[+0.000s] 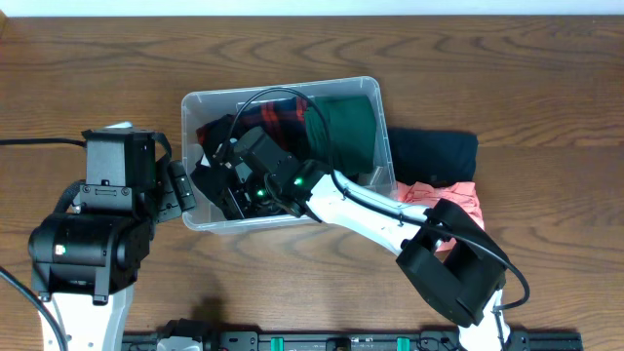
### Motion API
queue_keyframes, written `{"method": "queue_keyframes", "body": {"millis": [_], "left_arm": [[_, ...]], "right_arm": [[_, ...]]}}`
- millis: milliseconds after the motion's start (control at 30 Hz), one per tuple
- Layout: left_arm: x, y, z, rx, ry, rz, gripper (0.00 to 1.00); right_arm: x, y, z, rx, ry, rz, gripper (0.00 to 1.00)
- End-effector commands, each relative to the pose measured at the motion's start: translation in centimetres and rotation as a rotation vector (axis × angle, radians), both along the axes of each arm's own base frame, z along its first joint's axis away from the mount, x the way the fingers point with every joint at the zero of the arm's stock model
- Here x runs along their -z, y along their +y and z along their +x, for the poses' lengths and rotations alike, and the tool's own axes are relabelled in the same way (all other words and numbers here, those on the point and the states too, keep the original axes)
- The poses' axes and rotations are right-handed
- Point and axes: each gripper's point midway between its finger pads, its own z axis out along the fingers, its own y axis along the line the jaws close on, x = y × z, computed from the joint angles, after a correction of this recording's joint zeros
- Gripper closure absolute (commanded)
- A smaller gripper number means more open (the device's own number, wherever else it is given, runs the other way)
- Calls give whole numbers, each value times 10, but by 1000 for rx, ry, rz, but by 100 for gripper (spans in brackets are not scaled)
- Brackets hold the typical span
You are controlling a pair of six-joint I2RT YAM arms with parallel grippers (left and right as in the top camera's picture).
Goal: Pack container
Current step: 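Press the black gloves down into the bin with the right gripper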
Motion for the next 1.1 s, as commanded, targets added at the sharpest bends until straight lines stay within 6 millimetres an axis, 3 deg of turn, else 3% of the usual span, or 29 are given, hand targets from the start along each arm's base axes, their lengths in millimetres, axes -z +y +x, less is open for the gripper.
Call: {"method": "queue_keyframes", "body": {"millis": [0,133,300,367,433,500,600,733,767,867,967,1000,1067], "left_arm": [[-1,4,-1,-16,-2,10,2],[-1,4,-1,-16,-2,10,2],[-1,4,-1,-16,-2,10,2],[-1,4,-1,-16,-2,10,2],[-1,4,-1,-16,-2,10,2],[-1,4,-1,-16,-2,10,2],[-1,4,-1,-16,-2,10,2],[-1,4,-1,-16,-2,10,2],[-1,4,-1,-16,-2,10,2],[-1,4,-1,-16,-2,10,2],[-1,4,-1,-16,-2,10,2],[-1,4,-1,-16,-2,10,2],[-1,4,-1,-16,-2,10,2]], "right_arm": [[36,-20,17,69,18,-91,84],[-17,-17,21,62,-51,-4,82],[-120,-23,16,50,-198,155,76],[-151,-27,13,52,-244,206,75],[-172,-33,14,71,-289,234,75],[-176,-35,19,98,-312,230,76],[-160,-37,33,148,-329,181,78],[-113,-28,55,175,-329,111,79],[-97,-26,60,178,-317,93,79],[-25,-26,76,220,-226,2,80],[39,-34,82,237,-136,-81,80],[57,-35,78,224,-92,-97,80],[74,-34,68,175,-19,-86,80]]}}
